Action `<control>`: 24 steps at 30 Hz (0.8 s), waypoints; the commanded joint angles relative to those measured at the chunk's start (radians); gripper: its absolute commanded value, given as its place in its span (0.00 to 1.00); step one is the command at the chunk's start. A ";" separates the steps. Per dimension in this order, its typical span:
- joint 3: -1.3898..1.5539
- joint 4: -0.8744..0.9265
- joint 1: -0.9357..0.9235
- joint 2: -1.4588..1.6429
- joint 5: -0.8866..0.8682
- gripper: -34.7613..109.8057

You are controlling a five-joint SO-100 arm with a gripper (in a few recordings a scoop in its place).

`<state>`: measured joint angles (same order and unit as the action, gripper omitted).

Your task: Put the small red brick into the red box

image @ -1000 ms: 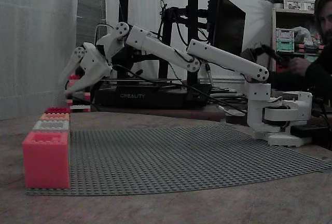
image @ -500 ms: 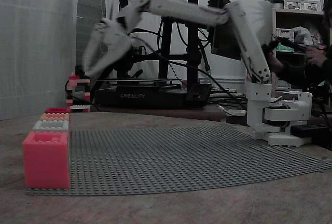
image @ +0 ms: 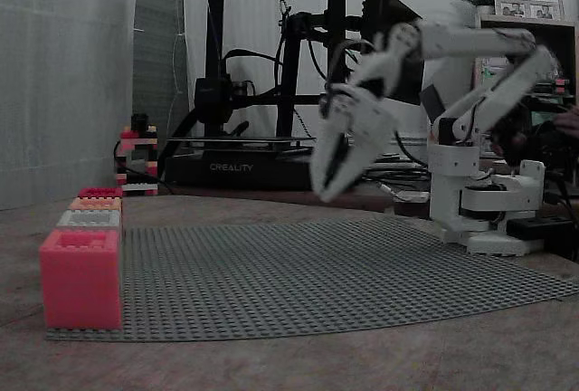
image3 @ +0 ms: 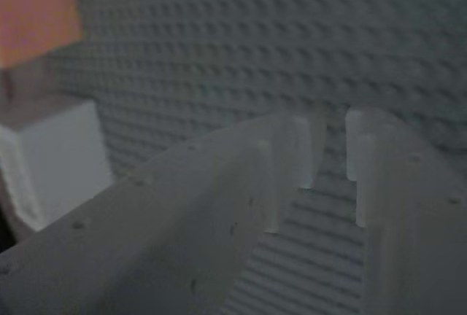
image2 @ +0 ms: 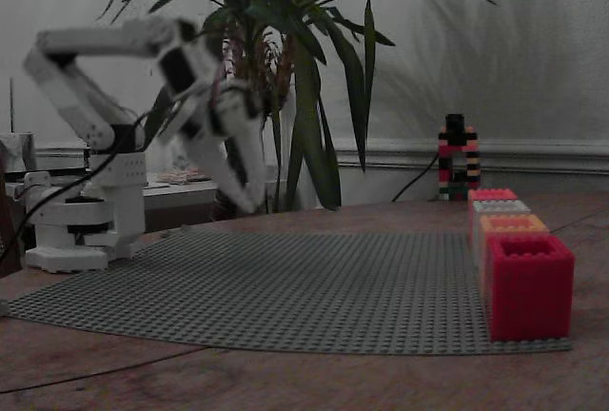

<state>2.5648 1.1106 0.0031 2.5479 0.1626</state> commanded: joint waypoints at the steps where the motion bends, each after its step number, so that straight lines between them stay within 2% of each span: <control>1: 0.109 0.066 0.025 0.238 -0.023 0.24; 8: 0.255 0.176 0.029 0.446 -0.048 0.24; 17: 0.290 0.287 0.032 0.647 -0.098 0.24; 24: 0.296 0.295 0.038 0.672 -0.130 0.24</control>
<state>2.8593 1.3837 0.0230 3.2076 0.0291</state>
